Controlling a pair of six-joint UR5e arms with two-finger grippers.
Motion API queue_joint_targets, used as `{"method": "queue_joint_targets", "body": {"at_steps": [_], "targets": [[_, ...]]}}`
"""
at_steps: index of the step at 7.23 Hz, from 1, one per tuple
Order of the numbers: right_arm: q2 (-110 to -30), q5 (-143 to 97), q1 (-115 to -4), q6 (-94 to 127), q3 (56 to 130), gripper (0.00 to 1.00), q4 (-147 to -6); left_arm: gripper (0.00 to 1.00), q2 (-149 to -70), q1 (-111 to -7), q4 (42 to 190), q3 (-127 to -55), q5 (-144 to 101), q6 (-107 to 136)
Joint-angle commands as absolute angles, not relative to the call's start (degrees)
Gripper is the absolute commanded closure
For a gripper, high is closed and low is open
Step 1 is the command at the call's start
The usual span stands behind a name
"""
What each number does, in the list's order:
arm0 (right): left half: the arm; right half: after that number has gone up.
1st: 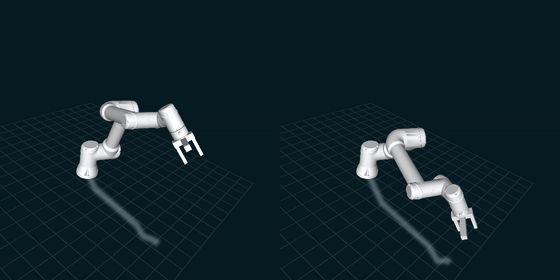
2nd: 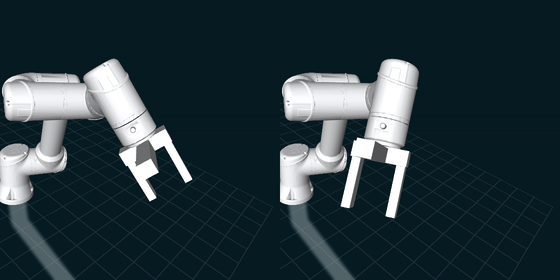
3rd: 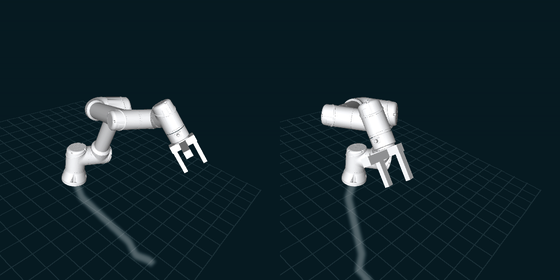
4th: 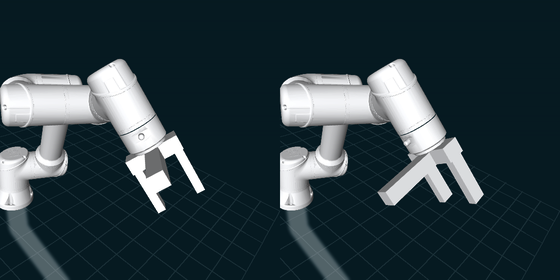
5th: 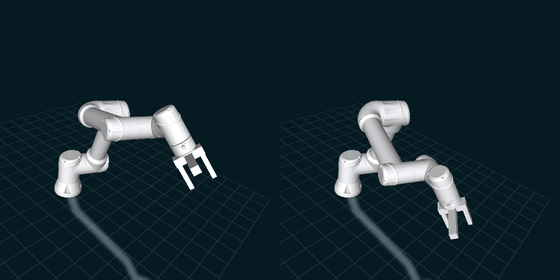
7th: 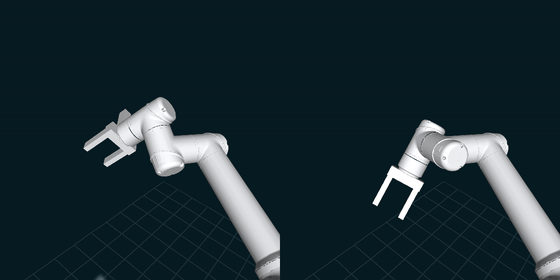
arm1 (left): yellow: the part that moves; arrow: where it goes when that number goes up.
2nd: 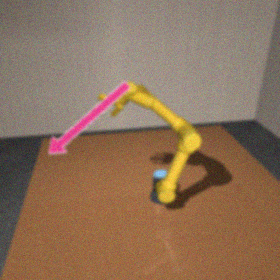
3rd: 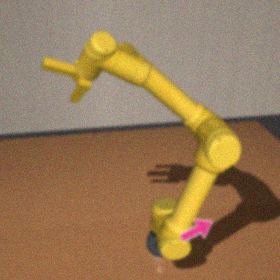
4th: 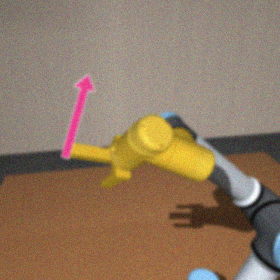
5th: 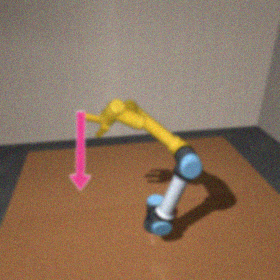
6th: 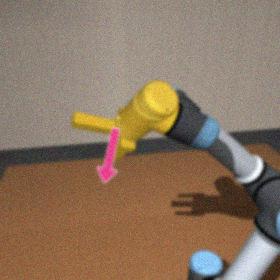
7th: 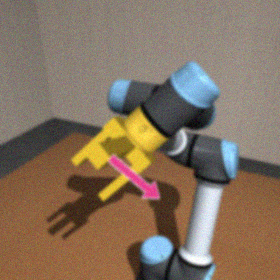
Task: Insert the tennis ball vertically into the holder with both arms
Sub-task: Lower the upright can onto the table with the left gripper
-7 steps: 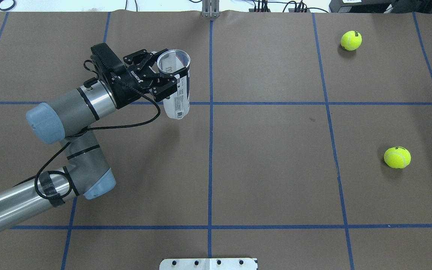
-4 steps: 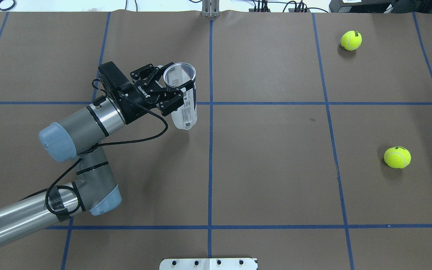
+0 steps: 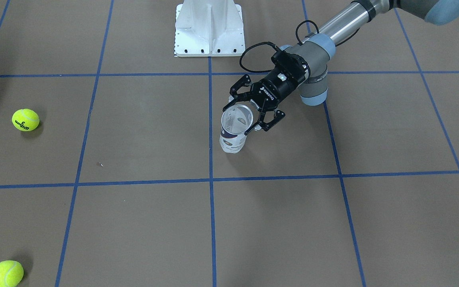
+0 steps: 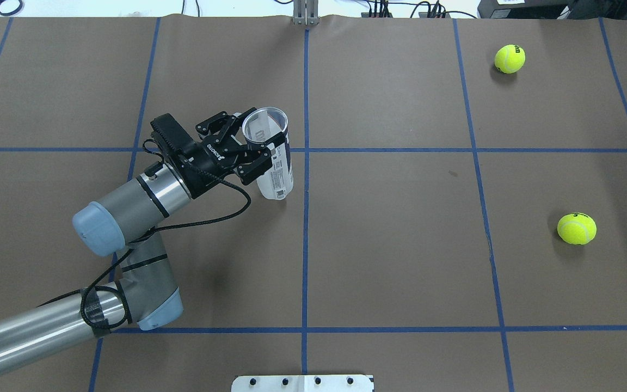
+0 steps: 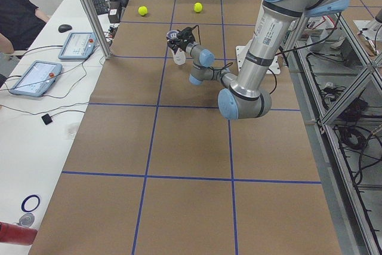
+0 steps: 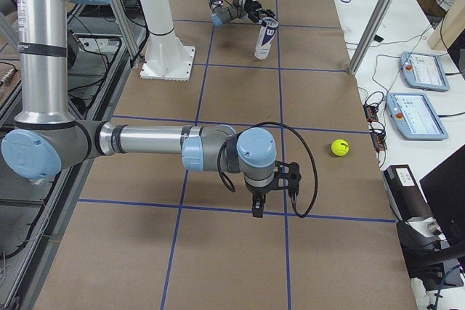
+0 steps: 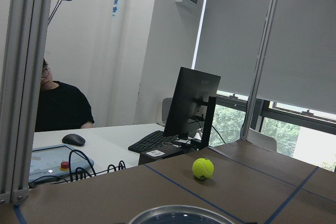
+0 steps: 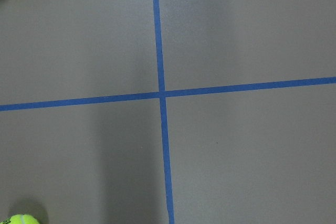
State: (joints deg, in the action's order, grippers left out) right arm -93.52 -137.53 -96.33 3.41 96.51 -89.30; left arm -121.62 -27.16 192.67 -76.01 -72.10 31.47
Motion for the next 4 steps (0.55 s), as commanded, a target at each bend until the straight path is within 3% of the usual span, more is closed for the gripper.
{"method": "queue_joint_targets", "body": {"at_steps": [1, 4], "targets": [[-93.60, -137.55, -96.33, 3.43, 96.50, 0.01, -89.30, 0.56, -121.73, -26.98, 192.74, -75.76, -71.98, 31.38], [-93.69, -137.55, -96.33, 3.43, 96.50, 0.01, -89.30, 0.56, -122.17, -26.90, 193.09, -75.76, -71.46, 29.80]]}}
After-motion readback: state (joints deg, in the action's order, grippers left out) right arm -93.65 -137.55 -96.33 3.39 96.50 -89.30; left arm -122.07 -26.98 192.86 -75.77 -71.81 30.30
